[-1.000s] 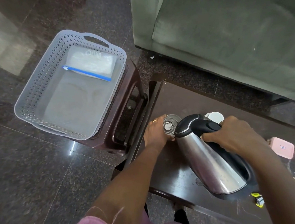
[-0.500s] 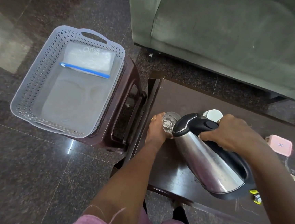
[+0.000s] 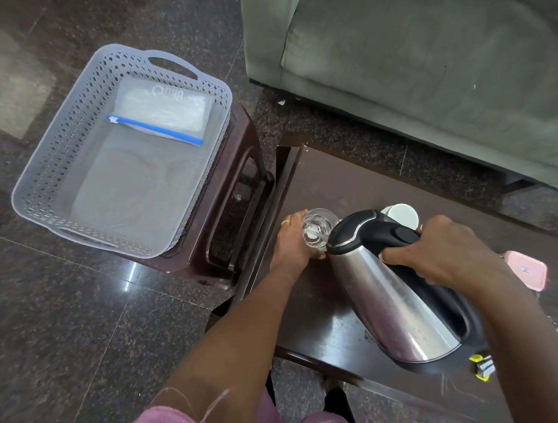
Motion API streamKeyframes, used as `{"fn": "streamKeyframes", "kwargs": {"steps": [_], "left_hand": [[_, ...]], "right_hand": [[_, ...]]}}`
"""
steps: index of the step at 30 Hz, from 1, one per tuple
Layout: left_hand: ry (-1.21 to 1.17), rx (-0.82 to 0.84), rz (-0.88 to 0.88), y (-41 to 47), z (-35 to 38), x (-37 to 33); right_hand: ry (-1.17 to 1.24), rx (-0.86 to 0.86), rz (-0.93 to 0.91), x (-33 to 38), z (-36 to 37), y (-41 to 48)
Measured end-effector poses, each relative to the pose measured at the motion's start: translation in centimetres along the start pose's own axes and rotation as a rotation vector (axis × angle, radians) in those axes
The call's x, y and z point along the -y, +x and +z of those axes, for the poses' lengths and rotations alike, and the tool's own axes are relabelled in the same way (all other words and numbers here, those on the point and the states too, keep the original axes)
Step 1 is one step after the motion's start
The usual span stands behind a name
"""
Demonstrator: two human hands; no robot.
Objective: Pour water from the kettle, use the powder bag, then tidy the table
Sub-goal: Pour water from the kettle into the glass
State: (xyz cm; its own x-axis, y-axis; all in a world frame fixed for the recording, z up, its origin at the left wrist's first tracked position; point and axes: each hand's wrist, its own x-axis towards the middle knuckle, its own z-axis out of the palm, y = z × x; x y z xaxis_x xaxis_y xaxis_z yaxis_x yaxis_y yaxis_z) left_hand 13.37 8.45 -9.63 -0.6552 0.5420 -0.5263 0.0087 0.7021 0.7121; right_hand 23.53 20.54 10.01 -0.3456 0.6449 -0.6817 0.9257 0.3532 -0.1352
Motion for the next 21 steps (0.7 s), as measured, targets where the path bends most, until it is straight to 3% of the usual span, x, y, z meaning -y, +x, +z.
{"fn": "streamKeyframes", "kwargs": {"steps": [21], "left_hand": [[0.007, 0.003, 0.016, -0.19, -0.11, -0.14]], "right_hand": [[-0.015, 0.003, 0.015, -0.98, 1.00, 0.24]]}}
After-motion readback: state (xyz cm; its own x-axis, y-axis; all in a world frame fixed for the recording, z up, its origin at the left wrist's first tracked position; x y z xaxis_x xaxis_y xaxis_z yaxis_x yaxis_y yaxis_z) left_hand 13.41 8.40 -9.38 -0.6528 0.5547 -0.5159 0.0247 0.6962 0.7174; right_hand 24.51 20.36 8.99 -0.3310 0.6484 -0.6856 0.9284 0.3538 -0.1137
